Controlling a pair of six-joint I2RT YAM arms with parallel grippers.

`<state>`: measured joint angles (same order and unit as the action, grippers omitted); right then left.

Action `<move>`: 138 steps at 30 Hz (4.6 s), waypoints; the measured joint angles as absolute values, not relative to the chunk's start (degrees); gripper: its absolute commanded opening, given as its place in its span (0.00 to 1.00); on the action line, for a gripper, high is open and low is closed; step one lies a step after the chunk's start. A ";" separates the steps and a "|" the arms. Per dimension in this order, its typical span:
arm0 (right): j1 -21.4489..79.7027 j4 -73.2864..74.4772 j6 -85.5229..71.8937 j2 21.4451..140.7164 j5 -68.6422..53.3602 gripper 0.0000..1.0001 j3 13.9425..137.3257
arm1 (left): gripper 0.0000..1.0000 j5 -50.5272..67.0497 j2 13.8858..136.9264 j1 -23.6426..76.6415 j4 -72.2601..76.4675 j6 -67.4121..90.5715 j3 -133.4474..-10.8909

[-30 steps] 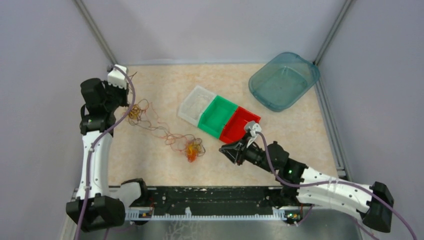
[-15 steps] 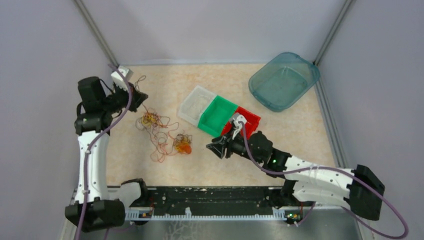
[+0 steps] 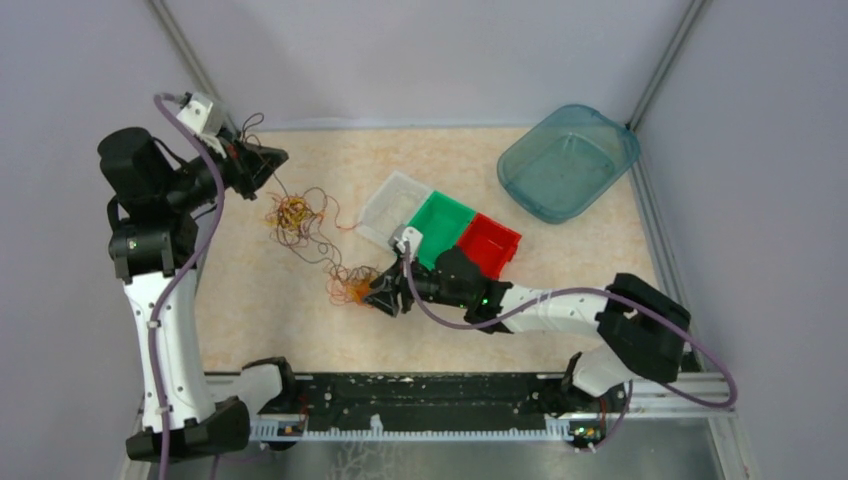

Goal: Untangle the cables
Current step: Untie the cable.

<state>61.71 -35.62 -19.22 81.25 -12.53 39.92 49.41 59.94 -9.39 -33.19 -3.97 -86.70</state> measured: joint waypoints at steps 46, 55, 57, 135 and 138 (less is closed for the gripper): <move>68.45 -37.91 -6.57 104.31 1.08 0.00 52.77 | 0.00 45.01 58.74 -9.39 -28.99 5.23 -95.33; 66.76 -43.42 -13.80 77.69 -3.36 0.00 32.56 | 0.00 31.29 57.25 -9.39 -22.76 -6.50 -81.52; 65.25 -43.99 -15.38 73.91 -3.38 0.00 28.36 | 0.00 29.06 58.02 -9.39 -21.67 -8.08 -81.03; 61.01 12.64 4.49 32.77 38.65 0.00 56.07 | 0.00 30.28 59.51 -15.20 -17.47 -22.48 -51.48; 60.97 11.53 3.01 35.07 36.53 0.00 55.46 | 0.00 31.59 59.44 -15.20 -18.41 -21.41 -52.64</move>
